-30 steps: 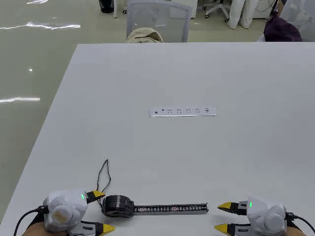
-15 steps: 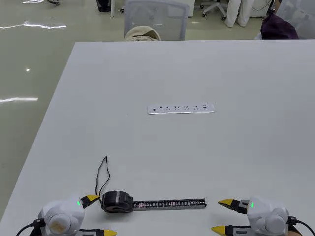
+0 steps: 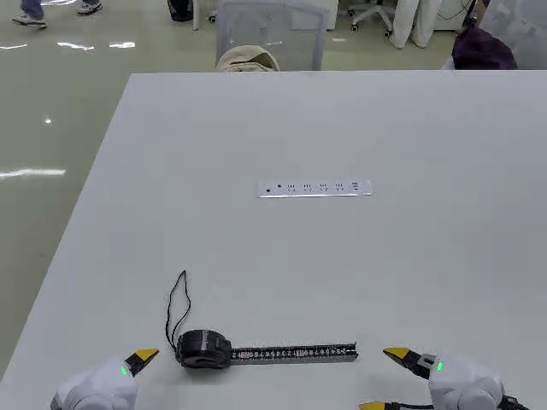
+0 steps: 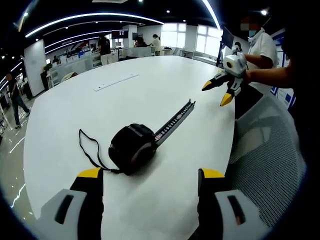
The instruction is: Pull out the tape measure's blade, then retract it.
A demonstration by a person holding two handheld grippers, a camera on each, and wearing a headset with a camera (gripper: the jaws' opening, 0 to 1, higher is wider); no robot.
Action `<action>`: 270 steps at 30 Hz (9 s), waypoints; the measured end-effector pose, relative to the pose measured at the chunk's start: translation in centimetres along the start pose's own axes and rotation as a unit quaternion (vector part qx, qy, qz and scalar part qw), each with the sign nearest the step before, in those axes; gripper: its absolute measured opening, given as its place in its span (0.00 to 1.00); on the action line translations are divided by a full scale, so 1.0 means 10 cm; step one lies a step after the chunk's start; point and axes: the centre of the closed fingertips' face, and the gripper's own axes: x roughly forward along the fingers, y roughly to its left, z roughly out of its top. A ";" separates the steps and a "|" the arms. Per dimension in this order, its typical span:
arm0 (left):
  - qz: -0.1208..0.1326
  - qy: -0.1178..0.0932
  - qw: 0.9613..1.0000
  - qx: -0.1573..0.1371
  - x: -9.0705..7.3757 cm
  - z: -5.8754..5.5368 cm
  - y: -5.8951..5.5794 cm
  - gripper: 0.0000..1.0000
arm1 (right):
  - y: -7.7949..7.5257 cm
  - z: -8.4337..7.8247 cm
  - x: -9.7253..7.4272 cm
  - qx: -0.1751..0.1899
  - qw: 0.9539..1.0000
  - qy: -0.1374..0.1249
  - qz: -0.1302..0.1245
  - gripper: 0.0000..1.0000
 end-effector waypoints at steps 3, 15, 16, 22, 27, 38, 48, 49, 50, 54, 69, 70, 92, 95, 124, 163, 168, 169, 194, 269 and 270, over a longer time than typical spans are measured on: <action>0.001 0.005 1.000 0.002 -0.01 -0.01 -0.04 0.77 | 0.03 0.01 -0.02 0.011 1.000 -0.001 -0.006 0.65; 0.032 -0.007 0.999 -0.022 -0.01 0.08 -0.15 0.83 | 0.13 0.09 -0.09 0.038 0.998 -0.013 -0.042 0.75; 0.034 -0.008 0.999 -0.024 0.00 0.09 -0.16 0.84 | 0.13 0.09 -0.09 0.040 0.998 -0.014 -0.044 0.76; 0.041 -0.008 0.999 -0.032 -0.02 0.10 -0.23 0.89 | 0.16 0.15 -0.13 0.044 0.997 -0.019 -0.059 0.80; 0.061 -0.024 0.996 -0.053 -0.07 0.15 -0.25 0.94 | 0.21 0.21 -0.15 0.050 0.996 -0.025 -0.068 0.84; 0.097 -0.039 0.991 -0.089 -0.09 0.22 -0.33 0.99 | 0.33 0.29 -0.11 0.069 0.994 -0.031 -0.085 0.90; 0.118 -0.056 0.985 -0.111 -0.13 0.26 -0.31 0.99 | 0.44 0.33 -0.08 0.087 0.991 -0.036 -0.092 0.92; 0.118 -0.057 0.985 -0.113 -0.13 0.26 -0.31 0.99 | 0.45 0.34 -0.08 0.089 0.991 -0.038 -0.092 0.92; 0.119 -0.057 0.985 -0.113 -0.13 0.25 -0.33 0.99 | 0.46 0.36 -0.08 0.091 0.991 -0.040 -0.091 0.92; 0.129 -0.060 0.984 -0.106 -0.15 0.26 -0.34 0.99 | 0.47 0.38 -0.07 0.093 0.990 -0.042 -0.093 0.92; 0.151 -0.062 0.980 -0.114 -0.16 0.27 -0.37 0.97 | 0.48 0.37 -0.07 0.102 0.989 -0.042 -0.099 0.92; 0.153 -0.061 0.980 -0.115 -0.16 0.27 -0.37 0.97 | 0.48 0.38 -0.07 0.101 0.989 -0.042 -0.099 0.92; 0.176 -0.044 0.973 -0.140 -0.07 0.18 -0.34 0.94 | 0.50 0.38 -0.06 0.099 0.990 -0.043 -0.095 0.92; 0.185 -0.044 0.972 -0.139 -0.04 0.21 -0.30 0.93 | 0.49 0.38 -0.06 0.099 0.990 -0.041 -0.094 0.92; 0.207 -0.034 0.962 -0.174 0.20 0.31 -0.08 0.85 | 0.32 0.35 0.08 0.059 0.997 -0.031 -0.050 0.74; 0.243 -0.043 0.936 -0.251 0.49 0.31 0.31 0.79 | -0.12 0.11 0.37 -0.054 0.997 -0.013 0.050 0.46; 0.251 -0.045 0.933 -0.255 0.52 0.31 0.36 0.78 | -0.16 0.09 0.44 -0.077 0.995 -0.010 0.061 0.46; 0.251 -0.044 0.932 -0.256 0.53 0.31 0.36 0.78 | -0.17 0.08 0.45 -0.080 0.995 -0.011 0.065 0.46; 0.262 -0.030 0.928 -0.264 0.61 0.19 0.45 0.72 | -0.38 -0.08 0.67 -0.157 0.974 0.025 0.159 0.23; 0.301 -0.020 0.919 -0.255 0.71 0.11 0.51 0.62 | -0.36 -0.07 0.66 -0.189 0.967 0.037 0.167 0.13; 0.300 -0.020 0.919 -0.255 0.72 0.11 0.51 0.61 | -0.36 -0.07 0.66 -0.189 0.967 0.036 0.167 0.13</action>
